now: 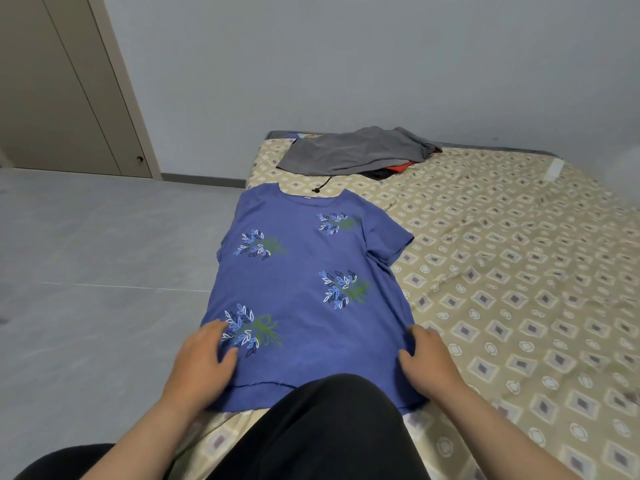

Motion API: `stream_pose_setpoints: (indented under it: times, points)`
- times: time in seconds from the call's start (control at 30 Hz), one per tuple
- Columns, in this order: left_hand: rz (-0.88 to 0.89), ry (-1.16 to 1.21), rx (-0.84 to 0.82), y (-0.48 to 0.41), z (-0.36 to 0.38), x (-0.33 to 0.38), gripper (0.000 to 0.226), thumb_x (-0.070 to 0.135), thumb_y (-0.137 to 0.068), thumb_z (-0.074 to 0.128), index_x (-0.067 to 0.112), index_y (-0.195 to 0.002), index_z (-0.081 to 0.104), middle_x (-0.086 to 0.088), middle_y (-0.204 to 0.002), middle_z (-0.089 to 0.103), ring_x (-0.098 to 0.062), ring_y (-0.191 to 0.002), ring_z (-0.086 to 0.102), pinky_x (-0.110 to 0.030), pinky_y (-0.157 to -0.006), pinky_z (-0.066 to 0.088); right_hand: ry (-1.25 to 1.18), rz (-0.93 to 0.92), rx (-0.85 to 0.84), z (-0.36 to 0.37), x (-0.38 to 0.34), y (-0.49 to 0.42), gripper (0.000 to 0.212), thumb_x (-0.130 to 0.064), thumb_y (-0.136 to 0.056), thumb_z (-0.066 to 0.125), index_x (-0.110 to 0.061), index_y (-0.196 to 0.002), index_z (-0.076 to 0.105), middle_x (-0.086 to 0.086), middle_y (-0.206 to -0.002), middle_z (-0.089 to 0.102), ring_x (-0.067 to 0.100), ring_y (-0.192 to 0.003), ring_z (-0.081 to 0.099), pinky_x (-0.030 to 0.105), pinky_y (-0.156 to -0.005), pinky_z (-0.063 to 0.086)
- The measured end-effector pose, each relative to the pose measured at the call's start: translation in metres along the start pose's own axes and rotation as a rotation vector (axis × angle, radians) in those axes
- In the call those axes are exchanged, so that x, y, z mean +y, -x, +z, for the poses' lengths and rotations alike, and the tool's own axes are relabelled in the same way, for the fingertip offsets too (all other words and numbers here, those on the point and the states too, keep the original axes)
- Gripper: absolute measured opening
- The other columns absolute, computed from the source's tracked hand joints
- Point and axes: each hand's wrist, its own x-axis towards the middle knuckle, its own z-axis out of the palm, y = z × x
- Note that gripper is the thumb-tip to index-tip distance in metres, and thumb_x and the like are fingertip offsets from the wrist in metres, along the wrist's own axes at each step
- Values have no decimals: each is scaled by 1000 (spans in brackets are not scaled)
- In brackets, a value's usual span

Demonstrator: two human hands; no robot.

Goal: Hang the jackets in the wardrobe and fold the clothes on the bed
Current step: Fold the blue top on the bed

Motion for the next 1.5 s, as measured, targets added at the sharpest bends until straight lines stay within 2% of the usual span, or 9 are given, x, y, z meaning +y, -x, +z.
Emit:
stream_pose_setpoints:
  times: [0.33,0.5,0.63,0.87,1.07,1.1,1.13,1.23,1.5]
  points:
    - [272,-27,-265,-51,65,63,69,47,-96,53,25,-155,26,10,-164,6,-7,-151,1,-24,-121,7,203,-284,11,20,-7,-49,55,-41,-99,46,-22,-150,39,3,-160,26,22,-146,27,30,-117,20]
    - [367,12,-255,-94,98,104,66,46,-97,49,27,-155,25,12,-164,3,-3,-150,-3,-21,-120,1,155,-365,125,20,7,-78,32,-40,-93,43,-22,-102,68,-6,-106,63,16,-100,56,34,-86,45]
    - [416,17,-264,-127,127,134,66,52,-90,46,27,-150,34,9,-163,16,-8,-150,5,-22,-118,-2,-151,-177,172,-3,7,-135,13,-28,-94,55,-29,-85,63,-14,-82,62,3,-77,56,22,-71,42]
    - [556,-290,-288,-143,164,146,71,64,-78,39,11,-101,79,-11,-114,72,-28,-131,38,-28,-117,6,-923,232,112,-36,-5,-267,35,-36,-93,62,-15,-120,59,2,-80,73,17,-59,68,27,-53,52]
    - [644,-430,-158,-157,175,141,66,-9,-99,10,28,-103,64,-14,-94,76,-8,-120,58,-9,-112,5,-1150,55,146,-20,17,-299,43,-23,-89,67,-32,-128,52,6,-60,60,17,-43,47,26,-40,39]
    - [692,-431,-147,-171,173,141,77,-31,-86,8,25,-107,56,-18,-96,75,-14,-108,67,-39,-81,-31,-1180,2,145,-18,21,-296,43,-23,-88,66,-39,-126,51,6,-59,57,15,-42,43,25,-40,37]
    - [667,-395,-119,-182,168,147,76,-32,-82,14,28,-104,56,-16,-95,73,-20,-88,71,-40,-66,28,-1188,-47,140,-17,23,-292,41,-25,-87,66,-43,-121,53,4,-59,56,15,-42,42,24,-41,36]
    - [476,129,-102,-220,166,174,14,39,-80,52,37,-90,62,18,-99,59,1,-85,59,-14,-76,39,-1058,-116,78,-16,19,-285,17,-30,-85,67,-41,-96,60,-9,-63,59,12,-49,48,18,-44,40]
    - [485,85,-445,-367,199,297,38,19,-97,53,33,-133,53,29,-125,44,17,-85,49,1,-76,34,-862,-131,-494,-45,20,-275,24,-66,-89,47,-60,-107,62,-3,-60,61,2,-42,46,18,-41,36]
